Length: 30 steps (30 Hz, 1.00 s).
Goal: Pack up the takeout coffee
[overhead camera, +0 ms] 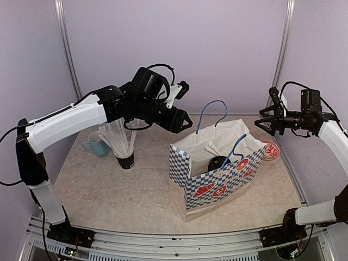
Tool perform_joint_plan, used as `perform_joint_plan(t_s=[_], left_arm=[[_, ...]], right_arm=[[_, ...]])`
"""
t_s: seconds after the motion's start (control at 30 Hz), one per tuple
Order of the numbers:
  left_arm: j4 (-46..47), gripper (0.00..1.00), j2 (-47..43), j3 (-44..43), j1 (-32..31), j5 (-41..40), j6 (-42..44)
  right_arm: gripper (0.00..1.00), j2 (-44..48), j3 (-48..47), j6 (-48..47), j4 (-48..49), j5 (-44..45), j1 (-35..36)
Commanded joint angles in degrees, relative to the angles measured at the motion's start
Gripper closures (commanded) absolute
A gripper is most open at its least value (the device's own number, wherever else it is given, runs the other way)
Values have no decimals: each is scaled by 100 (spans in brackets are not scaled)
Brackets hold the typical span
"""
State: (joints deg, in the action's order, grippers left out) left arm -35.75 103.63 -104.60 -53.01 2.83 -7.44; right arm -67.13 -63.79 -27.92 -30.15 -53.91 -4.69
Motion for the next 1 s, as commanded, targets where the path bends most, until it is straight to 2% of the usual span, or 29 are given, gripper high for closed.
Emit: perform_joint_plan(t_s=[0.0,0.2,0.37,0.43,0.53,0.63,0.73,0.97], left_arm=[[402,37,-699,262,-168,437,31],[-198,39,-170,-58,-490,125,110],[-686,45,380,-527,-543,-683,175],[-771,57,514,-678,-543,-648,250],[-654,83,555,-747,-533,-523,359],[-554,93,519,-795,-500,-481,534],[-499,100,499,-827,-459,-394,793],[-394,100,359,-642,-757,-309,1363]], right_arm=[[27,-2,3,-6,-40,-18,-46],[27,-45,-24,41,-25,-92,-49],[27,27,-26,21,-68,-48,-50],[27,62,0,-6,-83,-10,-49],[27,86,60,-25,-55,21,-50],[27,51,103,-29,-16,25,-45],[27,-19,91,-29,-12,6,-50],[27,-72,68,-43,-16,21,-45]])
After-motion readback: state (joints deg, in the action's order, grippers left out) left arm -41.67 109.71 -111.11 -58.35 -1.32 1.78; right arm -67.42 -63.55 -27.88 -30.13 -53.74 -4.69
